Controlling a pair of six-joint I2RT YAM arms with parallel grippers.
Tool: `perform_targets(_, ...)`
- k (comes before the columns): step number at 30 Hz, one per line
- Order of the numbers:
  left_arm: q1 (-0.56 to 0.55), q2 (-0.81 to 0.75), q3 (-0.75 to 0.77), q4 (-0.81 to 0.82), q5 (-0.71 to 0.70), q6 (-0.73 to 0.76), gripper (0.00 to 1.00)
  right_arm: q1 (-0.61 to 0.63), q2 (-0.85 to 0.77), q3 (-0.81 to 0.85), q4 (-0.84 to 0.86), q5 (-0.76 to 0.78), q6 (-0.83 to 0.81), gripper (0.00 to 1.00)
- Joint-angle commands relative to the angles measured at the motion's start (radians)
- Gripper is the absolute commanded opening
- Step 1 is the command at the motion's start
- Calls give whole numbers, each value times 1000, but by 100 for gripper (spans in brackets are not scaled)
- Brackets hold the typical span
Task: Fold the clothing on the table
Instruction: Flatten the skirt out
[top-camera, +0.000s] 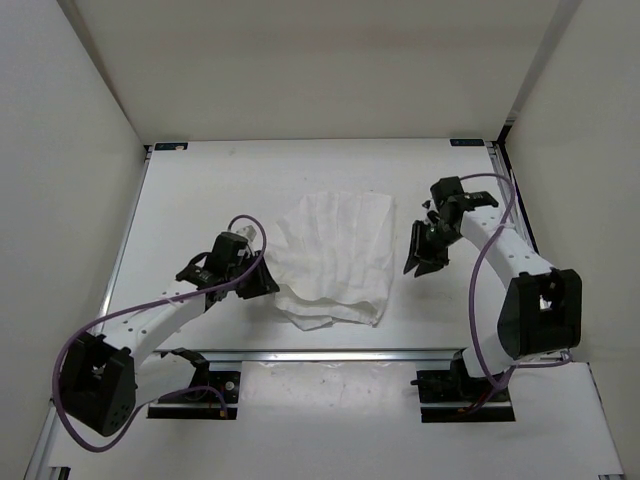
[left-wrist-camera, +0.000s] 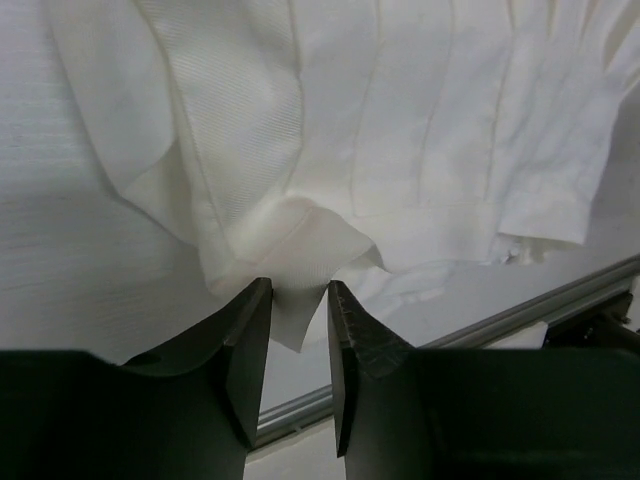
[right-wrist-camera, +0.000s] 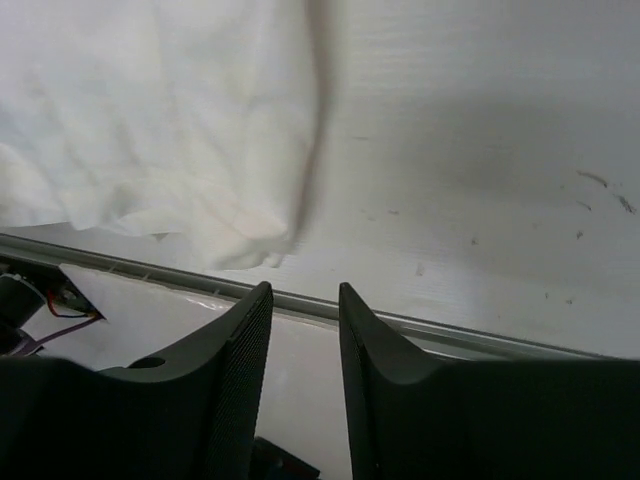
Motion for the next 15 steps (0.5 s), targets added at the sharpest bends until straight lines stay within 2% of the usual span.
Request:
perform_targets(1, -14, -6, 47, 46, 77, -36, 41, 60, 51, 123, -18, -15, 4, 38)
perform_targets(5, -10, -46, 29, 71, 91, -66, 35, 149, 165, 189, 72, -76, 27, 34)
perform_targets(7, 0, -55, 27, 57, 93, -63, 24, 191, 240, 230, 109, -112, 42, 29)
perform_targets(8, 6, -64, 34, 46, 84, -60, 13, 217, 290, 256, 132, -129, 59, 28)
perform_targets(10, 12, -60, 41, 36, 59, -50, 2, 264, 390, 278, 173, -136, 62, 24)
perform_targets(15, 32, -43, 101, -19, 18, 1, 0, 332, 530, 341, 221, -253, 65, 21)
